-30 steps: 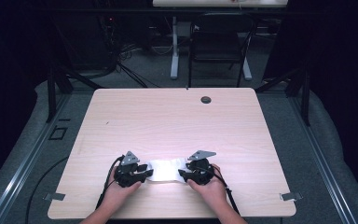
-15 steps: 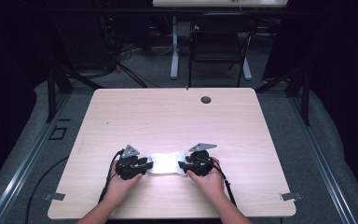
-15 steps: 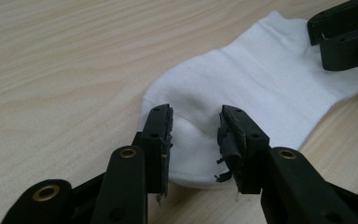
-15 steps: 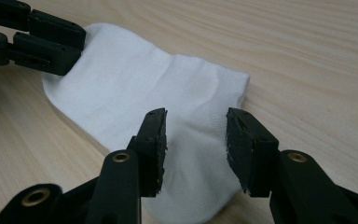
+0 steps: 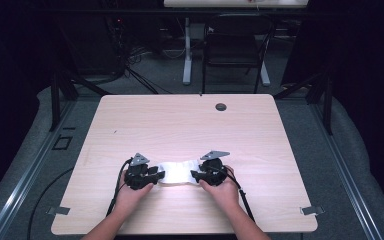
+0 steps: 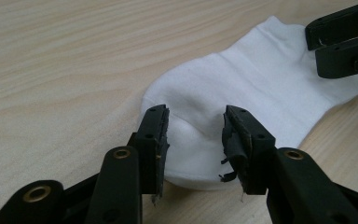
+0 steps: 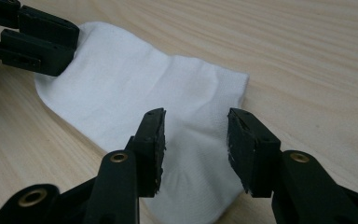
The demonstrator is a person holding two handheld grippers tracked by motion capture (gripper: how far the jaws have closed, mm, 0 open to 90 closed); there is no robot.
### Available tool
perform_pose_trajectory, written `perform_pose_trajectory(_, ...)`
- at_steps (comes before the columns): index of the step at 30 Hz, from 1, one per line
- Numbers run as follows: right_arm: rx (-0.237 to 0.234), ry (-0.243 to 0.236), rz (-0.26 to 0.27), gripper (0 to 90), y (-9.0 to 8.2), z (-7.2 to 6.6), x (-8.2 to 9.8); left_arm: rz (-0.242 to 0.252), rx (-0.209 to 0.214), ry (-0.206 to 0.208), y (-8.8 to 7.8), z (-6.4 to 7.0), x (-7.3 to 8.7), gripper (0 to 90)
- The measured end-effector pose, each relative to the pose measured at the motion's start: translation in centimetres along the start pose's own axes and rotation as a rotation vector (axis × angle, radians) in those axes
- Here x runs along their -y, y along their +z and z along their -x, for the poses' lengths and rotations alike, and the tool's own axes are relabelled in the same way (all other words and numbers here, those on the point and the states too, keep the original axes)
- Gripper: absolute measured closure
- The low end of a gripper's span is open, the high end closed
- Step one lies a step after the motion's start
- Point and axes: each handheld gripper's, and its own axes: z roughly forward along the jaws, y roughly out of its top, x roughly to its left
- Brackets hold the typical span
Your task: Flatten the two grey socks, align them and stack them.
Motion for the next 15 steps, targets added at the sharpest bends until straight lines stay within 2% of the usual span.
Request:
perform_pose_trajectory(4,0.003,-0.006,-0.003,53.4,-0.4,-0.2,-0.3,0.012,-0.007,0.003,-0.3,0.1,-0.1,54.6)
perform_pose_trajectory(5,0.008,-0.023,0.001,51.7,-0.7,-0.5,-0.5,0.018,-0.011,0.003,-0.5,0.1,-0.2,50.2)
perform_pose_trajectory(7,0.01,-0.03,0.004,50.8,-0.9,-0.6,-0.6,0.042,-0.024,0.009,-0.9,0.2,-0.3,48.7)
perform_pose_trajectory(10,0.017,-0.047,0.023,46.9,-1.4,-1.1,-1.0,0.041,-0.028,0.009,-1.3,0.2,-0.4,48.3)
perform_pose_trajectory(12,0.012,-0.061,0.021,45.3,-1.9,-1.3,-1.2,0.036,-0.038,0.026,-1.7,0.4,-0.6,48.3)
perform_pose_trajectory(15,0.008,-0.068,0.041,44.5,-2.6,-1.7,-1.3,0.05,-0.024,0.045,-2.6,0.7,-0.8,47.9)
